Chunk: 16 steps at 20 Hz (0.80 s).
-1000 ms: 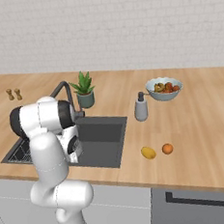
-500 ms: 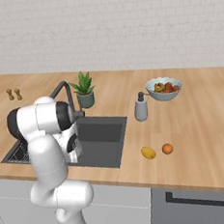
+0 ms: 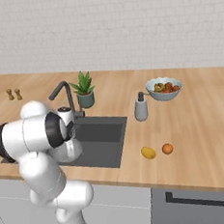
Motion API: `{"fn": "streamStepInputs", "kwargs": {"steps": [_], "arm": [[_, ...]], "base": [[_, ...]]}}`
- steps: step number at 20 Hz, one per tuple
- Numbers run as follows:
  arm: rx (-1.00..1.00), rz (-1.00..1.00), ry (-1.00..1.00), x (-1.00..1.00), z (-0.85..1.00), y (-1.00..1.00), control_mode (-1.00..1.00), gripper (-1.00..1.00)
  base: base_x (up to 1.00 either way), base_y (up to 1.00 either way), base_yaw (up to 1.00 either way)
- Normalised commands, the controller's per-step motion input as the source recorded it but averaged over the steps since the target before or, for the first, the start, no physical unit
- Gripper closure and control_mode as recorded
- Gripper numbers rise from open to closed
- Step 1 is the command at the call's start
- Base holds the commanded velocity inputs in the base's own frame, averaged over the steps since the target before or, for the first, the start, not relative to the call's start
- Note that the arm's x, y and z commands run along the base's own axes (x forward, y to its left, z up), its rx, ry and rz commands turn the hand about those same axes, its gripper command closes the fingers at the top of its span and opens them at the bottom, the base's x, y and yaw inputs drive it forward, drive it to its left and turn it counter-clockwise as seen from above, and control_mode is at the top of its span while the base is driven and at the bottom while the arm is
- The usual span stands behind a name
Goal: Put the colander in the sink, put the mango, tangerine in the colander, and turn on the sink faucet and pour water over the colander.
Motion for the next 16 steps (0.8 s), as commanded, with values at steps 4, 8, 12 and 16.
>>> {"fn": "streamStepInputs", "kwargs": {"steps": [4, 8, 12, 16], "arm": [[0.0, -0.19, 0.02, -0.41, 0.62, -0.28, -1.0, -1.0], [0.0, -0.29, 0.01, -0.38, 0.51, -0.48, -1.0, -1.0], [0.0, -0.37, 0.03, -0.33, 0.44, -0.61, -1.0, -1.0], [0.0, -0.44, 0.09, -0.25, 0.55, -0.54, -1.0, -1.0]], "base": [[0.0, 0.0, 0.0], [0.0, 0.0, 0.0], [0.0, 0.0, 0.0], [0.0, 0.0, 0.0]]}}
